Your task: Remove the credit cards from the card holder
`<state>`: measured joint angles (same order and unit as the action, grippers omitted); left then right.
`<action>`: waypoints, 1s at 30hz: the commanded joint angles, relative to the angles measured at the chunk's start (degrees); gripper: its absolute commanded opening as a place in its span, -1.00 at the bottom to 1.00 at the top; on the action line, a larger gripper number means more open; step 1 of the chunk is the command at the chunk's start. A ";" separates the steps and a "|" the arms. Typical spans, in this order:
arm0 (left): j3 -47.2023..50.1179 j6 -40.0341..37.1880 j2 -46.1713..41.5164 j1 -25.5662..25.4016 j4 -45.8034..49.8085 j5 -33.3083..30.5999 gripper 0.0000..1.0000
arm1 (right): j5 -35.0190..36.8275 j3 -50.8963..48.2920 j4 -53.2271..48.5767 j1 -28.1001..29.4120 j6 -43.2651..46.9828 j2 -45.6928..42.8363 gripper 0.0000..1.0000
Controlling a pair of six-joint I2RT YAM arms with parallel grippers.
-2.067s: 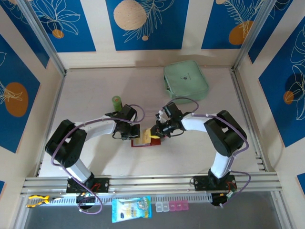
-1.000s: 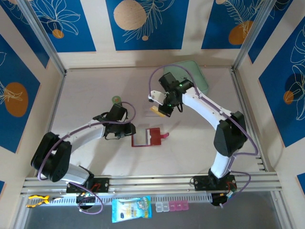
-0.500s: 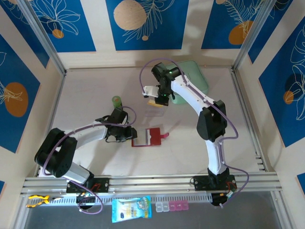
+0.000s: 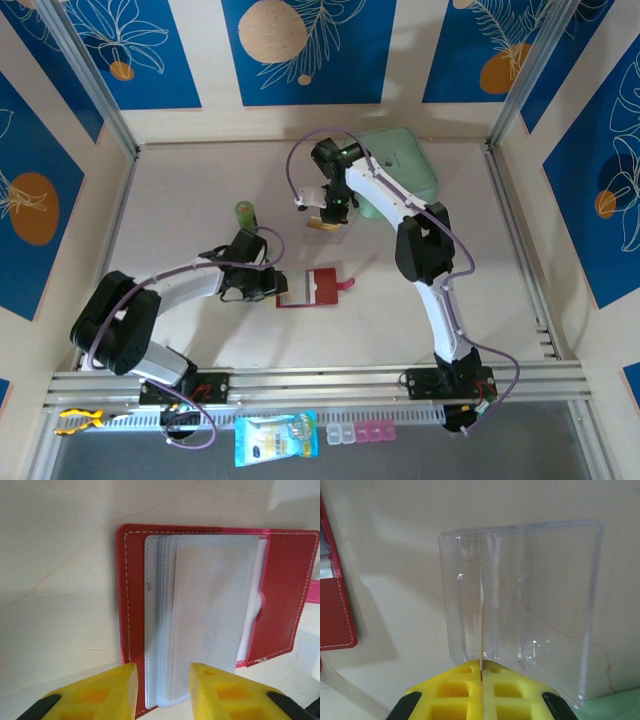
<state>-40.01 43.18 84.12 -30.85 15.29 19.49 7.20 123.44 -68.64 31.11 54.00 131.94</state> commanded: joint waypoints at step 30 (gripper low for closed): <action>-1.47 -1.01 -4.75 0.35 4.02 -2.79 -0.31 | -1.62 -3.83 10.92 -1.72 -5.92 -5.79 -0.68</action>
<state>-40.03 42.98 80.77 -30.87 17.82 17.50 6.92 120.95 -60.14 28.91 50.26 128.95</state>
